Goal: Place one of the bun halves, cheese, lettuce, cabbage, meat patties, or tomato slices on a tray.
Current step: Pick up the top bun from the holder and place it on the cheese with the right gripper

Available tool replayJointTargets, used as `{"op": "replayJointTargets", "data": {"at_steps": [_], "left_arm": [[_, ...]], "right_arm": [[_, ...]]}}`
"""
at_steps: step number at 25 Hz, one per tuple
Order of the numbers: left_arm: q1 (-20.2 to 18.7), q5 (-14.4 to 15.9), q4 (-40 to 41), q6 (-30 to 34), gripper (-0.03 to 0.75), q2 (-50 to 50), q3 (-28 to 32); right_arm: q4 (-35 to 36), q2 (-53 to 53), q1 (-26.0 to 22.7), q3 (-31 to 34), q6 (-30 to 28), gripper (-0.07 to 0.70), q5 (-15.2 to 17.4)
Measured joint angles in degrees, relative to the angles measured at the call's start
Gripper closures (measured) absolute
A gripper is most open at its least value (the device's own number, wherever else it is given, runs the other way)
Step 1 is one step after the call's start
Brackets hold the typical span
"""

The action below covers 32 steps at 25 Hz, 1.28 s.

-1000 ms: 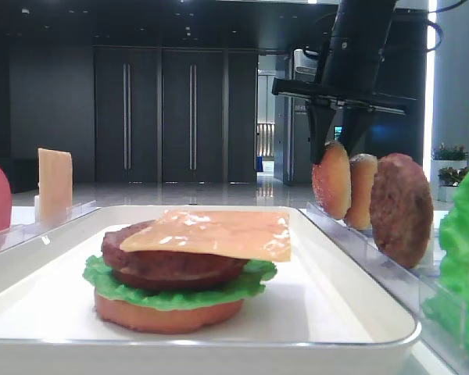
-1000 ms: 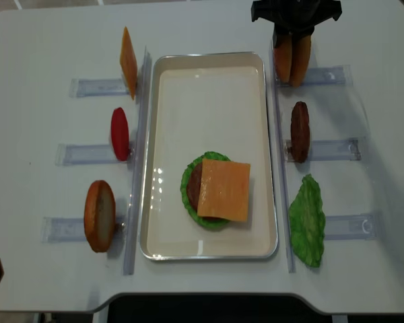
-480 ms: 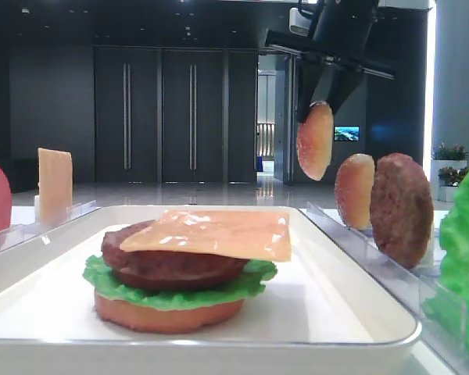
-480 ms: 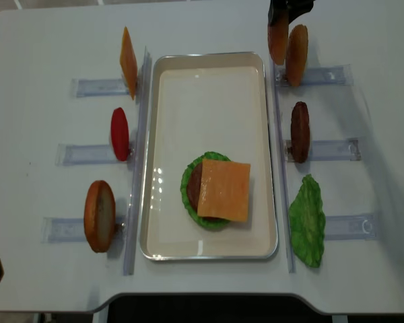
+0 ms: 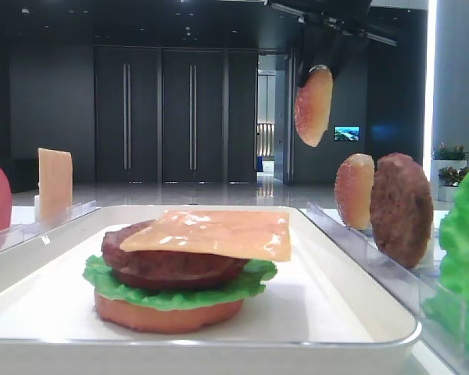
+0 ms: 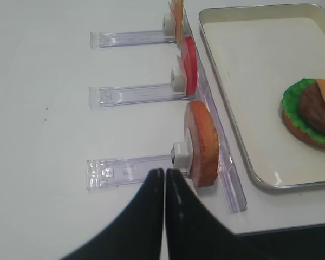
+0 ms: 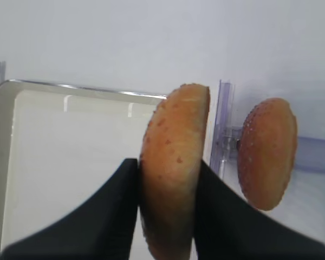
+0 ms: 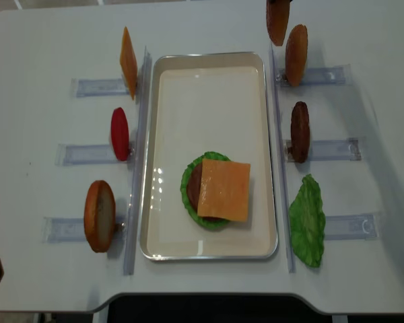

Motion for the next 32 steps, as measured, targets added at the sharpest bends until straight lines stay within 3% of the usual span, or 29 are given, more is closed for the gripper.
{"op": "replayJointTargets", "data": {"at_steps": [21,26,32], "left_arm": [[0.0,0.0,0.0,0.0,0.715,0.0,0.0],[0.0,0.0,0.0,0.0,0.715,0.0,0.0],[0.0,0.0,0.0,0.0,0.715,0.0,0.0]], "right_arm": [[4.47,-9.1,6.45,3.86,-1.98,0.426,0.22],[-3.15,-10.86,8.55,11.24,0.53,0.428,0.29],[-1.03,-17.89,8.6,21.02,0.4,0.428,-1.38]]}}
